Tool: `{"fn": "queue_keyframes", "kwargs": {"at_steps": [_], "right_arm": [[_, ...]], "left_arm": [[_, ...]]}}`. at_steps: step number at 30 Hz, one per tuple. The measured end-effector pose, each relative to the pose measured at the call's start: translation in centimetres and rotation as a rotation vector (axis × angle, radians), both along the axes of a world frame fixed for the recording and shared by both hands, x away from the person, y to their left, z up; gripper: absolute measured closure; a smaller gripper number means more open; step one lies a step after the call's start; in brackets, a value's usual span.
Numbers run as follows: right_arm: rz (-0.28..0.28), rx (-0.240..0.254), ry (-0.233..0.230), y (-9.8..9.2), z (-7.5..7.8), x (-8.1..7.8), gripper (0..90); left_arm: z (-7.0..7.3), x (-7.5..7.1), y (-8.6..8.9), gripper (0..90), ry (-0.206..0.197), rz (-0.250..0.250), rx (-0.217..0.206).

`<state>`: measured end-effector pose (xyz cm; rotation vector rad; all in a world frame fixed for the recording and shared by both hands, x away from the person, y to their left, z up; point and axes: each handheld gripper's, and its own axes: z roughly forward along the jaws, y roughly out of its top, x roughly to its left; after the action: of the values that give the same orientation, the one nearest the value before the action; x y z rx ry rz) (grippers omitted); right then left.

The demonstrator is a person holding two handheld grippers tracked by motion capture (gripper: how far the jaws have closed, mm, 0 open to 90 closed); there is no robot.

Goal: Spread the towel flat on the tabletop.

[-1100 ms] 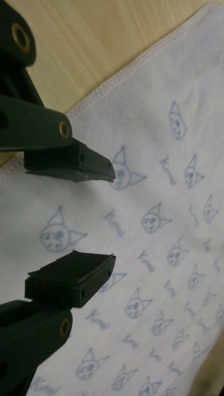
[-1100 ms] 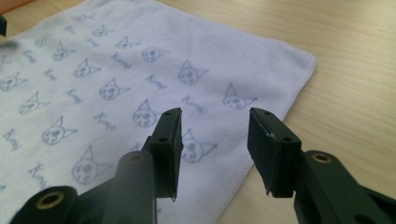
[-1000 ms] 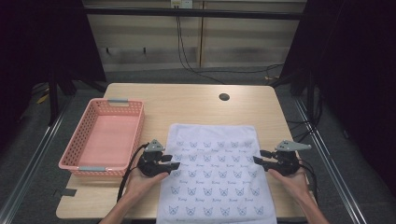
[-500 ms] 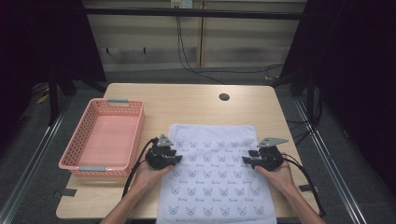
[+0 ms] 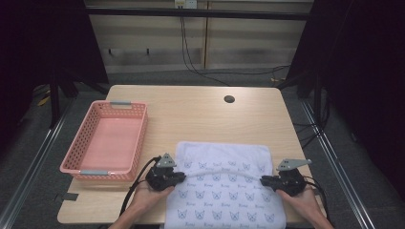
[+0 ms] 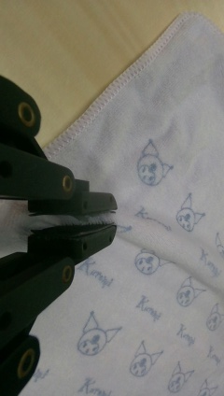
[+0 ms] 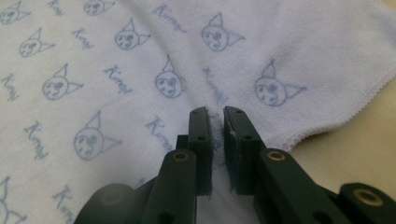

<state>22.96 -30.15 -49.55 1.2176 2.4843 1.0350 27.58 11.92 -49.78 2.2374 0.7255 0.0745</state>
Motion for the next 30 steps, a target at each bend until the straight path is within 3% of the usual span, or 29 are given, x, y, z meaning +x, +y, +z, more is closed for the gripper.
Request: {"fn": "queue_keyframes", "kwargs": {"at_steps": [3,5,8,10,13,15,19,21,26,28,30], "right_arm": [[0.006,-0.007,0.029,0.0,0.3,-1.7,81.2],[0.013,-0.006,0.047,0.1,0.4,-2.6,79.4],[0.010,-0.001,0.024,0.0,0.5,-2.8,65.2],[-0.008,0.026,-0.015,-0.3,0.8,-2.0,62.3],[-0.079,0.057,-0.082,-1.2,1.3,0.4,56.0],[-0.119,0.051,-0.101,-1.7,1.1,2.0,51.7],[-0.163,0.027,-0.093,-2.2,0.3,5.3,44.9],[-0.180,0.010,-0.096,-2.3,-0.1,6.4,42.1],[-0.166,0.015,-0.079,-2.0,-0.6,7.4,44.5],[-0.160,-0.016,-0.091,-1.7,-0.9,7.2,45.6],[-0.150,-0.016,-0.087,-1.7,-0.9,7.0,51.5]], "left_arm": [[0.2,-1.5,0.0,81.9,0.024,-0.028,0.007],[0.2,-2.6,0.1,80.6,0.019,-0.042,0.008],[0.5,-2.9,0.0,72.8,0.029,-0.054,0.000],[0.6,-2.4,0.1,67.8,0.029,-0.050,-0.031],[1.2,-0.7,0.5,60.3,0.034,0.006,-0.073],[1.3,0.3,0.5,58.5,0.005,0.043,-0.064],[0.7,2.1,0.1,55.3,0.010,0.083,-0.047],[0.6,2.6,0.0,52.3,-0.019,0.110,-0.038],[0.5,3.0,0.4,47.2,-0.010,0.133,-0.052],[0.4,3.1,0.4,44.4,-0.013,0.142,-0.050],[0.2,3.3,0.2,42.9,-0.017,0.172,-0.036]]}}
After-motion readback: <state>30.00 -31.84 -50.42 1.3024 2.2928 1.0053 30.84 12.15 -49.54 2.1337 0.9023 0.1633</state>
